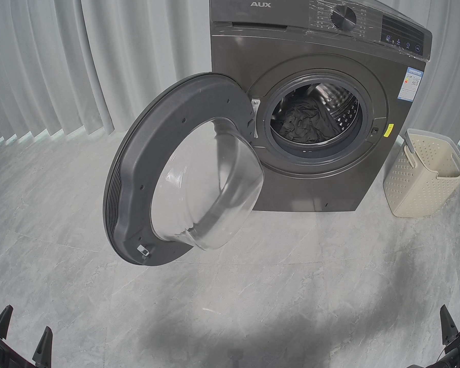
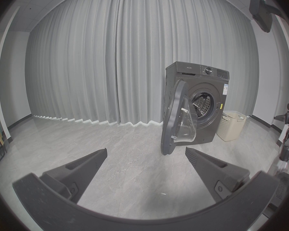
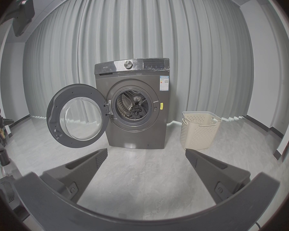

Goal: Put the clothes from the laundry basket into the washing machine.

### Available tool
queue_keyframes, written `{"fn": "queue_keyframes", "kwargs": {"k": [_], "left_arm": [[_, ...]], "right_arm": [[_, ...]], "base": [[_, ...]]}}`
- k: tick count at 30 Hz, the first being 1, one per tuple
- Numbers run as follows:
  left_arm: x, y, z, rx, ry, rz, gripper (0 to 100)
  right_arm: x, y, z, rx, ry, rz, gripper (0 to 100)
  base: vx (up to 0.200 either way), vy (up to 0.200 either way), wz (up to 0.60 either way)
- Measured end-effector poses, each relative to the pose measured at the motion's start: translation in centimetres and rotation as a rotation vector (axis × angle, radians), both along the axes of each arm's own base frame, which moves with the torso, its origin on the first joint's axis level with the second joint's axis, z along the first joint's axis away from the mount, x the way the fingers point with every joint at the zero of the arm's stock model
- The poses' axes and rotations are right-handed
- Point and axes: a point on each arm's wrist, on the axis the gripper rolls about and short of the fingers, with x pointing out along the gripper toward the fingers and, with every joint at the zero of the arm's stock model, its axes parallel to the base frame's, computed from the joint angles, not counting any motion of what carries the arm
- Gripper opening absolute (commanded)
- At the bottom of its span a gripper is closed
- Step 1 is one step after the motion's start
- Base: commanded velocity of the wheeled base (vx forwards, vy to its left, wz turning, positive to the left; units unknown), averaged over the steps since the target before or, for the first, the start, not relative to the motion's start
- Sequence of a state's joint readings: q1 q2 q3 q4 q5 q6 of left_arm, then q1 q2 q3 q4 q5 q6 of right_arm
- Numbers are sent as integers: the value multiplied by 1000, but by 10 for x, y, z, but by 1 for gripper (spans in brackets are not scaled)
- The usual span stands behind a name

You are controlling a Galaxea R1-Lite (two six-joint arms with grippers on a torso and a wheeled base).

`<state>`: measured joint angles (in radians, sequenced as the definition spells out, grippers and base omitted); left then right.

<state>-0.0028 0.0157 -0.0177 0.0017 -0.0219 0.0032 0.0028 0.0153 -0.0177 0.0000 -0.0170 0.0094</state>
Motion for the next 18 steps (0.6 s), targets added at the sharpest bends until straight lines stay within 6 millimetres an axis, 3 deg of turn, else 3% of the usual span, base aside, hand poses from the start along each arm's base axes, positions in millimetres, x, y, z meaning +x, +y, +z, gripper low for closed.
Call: {"fn": "queue_keyframes", "kwargs": {"k": [7,18], "left_arm": [[0,0,0,-11,2,-5,100],[0,0,0,-7,1,-2,100]], "right_arm": [[0,0,0,0,0,0,100],[0,0,0,0,1,0,100]], "base": [[171,0,0],[0,0,0]]}}
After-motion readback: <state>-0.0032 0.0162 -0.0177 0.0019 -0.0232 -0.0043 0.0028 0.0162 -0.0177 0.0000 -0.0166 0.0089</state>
